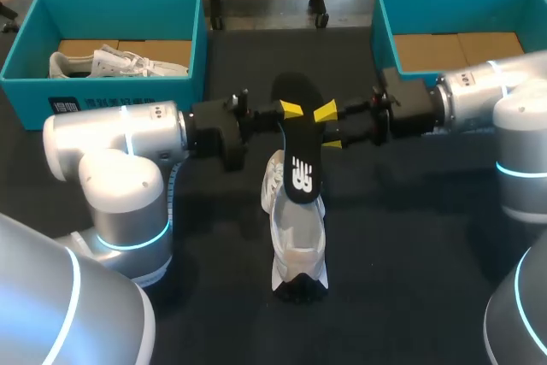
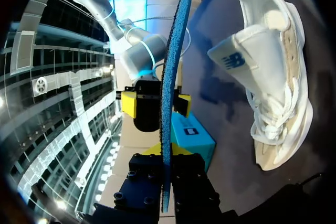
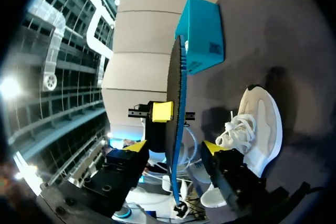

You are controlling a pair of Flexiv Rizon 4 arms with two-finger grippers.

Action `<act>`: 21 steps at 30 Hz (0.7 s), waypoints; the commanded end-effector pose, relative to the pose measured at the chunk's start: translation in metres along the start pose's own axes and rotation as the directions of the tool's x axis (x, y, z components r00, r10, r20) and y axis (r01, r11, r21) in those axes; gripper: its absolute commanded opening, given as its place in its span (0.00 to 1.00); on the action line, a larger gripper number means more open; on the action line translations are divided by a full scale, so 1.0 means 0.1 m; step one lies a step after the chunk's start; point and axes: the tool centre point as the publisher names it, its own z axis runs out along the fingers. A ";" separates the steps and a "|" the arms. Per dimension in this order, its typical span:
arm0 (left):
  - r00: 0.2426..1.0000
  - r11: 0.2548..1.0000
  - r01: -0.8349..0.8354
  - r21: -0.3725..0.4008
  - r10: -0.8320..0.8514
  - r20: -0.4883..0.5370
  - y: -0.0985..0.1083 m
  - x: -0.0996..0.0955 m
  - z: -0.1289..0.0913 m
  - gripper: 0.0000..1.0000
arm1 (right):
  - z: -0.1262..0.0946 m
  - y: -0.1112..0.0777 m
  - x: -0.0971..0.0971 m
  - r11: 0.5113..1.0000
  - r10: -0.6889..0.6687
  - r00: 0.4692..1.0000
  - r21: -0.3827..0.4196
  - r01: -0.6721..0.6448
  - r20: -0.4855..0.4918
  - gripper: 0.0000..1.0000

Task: Take the shoe out of the shoebox, open the shoe tongue, remove and reinsert the insole, then place the shoe into the shoebox

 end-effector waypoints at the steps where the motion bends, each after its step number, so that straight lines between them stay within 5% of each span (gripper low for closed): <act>1: 0.999 0.999 0.013 0.031 -0.012 -0.040 -0.09 -0.04 -0.28 0.00 | -0.23 -0.06 0.04 0.993 -0.082 0.995 0.092 0.076 0.065 1.00; 11: 0.989 0.988 0.119 0.096 -0.109 -0.103 -0.26 -0.10 -0.70 0.00 | -0.57 -0.25 -0.13 0.914 -0.301 0.937 0.335 0.229 0.180 1.00; 21: 0.975 0.980 0.185 0.072 -0.174 -0.139 -0.37 -0.14 -1.14 0.00 | -0.57 -0.25 -0.13 0.914 -0.301 0.937 0.335 0.229 0.180 1.00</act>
